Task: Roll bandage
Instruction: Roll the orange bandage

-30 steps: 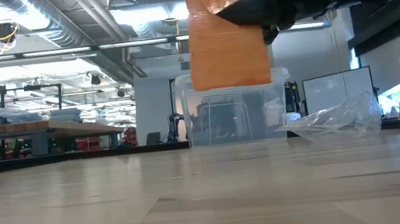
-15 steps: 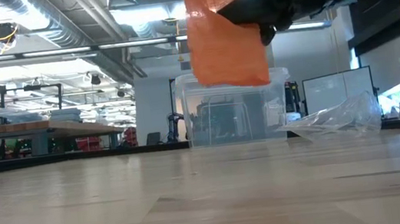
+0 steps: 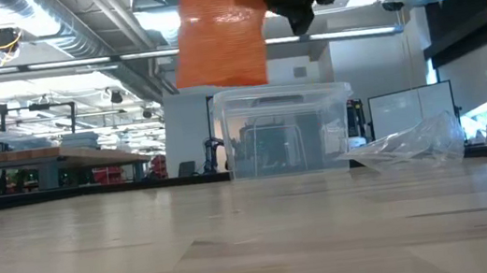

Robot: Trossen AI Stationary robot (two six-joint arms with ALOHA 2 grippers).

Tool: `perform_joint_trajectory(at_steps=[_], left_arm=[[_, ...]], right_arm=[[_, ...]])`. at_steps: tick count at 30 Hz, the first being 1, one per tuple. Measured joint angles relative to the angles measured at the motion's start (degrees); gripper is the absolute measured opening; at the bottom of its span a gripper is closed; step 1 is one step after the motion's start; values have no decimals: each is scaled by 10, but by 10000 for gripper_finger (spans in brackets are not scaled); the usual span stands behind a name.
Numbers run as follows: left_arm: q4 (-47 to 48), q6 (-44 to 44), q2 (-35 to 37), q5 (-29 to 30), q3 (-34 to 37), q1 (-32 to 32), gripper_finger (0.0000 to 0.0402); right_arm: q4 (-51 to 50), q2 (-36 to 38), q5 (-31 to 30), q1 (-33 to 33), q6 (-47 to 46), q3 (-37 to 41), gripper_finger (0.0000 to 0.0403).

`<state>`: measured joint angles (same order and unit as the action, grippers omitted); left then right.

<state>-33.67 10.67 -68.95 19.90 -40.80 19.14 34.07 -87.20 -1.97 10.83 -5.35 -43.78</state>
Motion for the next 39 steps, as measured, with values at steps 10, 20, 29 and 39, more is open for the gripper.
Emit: perform_joint_trajectory(at_steps=[10,20,29,39], left_arm=[[-2,3,0,0,0,0,5],[-5,8,0,0,0,0,5],[-5,7,0,0,0,0,5],[-10,13,14,17,0,-1,5]], right_arm=[[-45,-16,-75,0,37,18,147],[171,-93,-75,0,56,66,143],[308,-169,-45,1,63,67,62],[271,-106,-65,55,101,100,5]])
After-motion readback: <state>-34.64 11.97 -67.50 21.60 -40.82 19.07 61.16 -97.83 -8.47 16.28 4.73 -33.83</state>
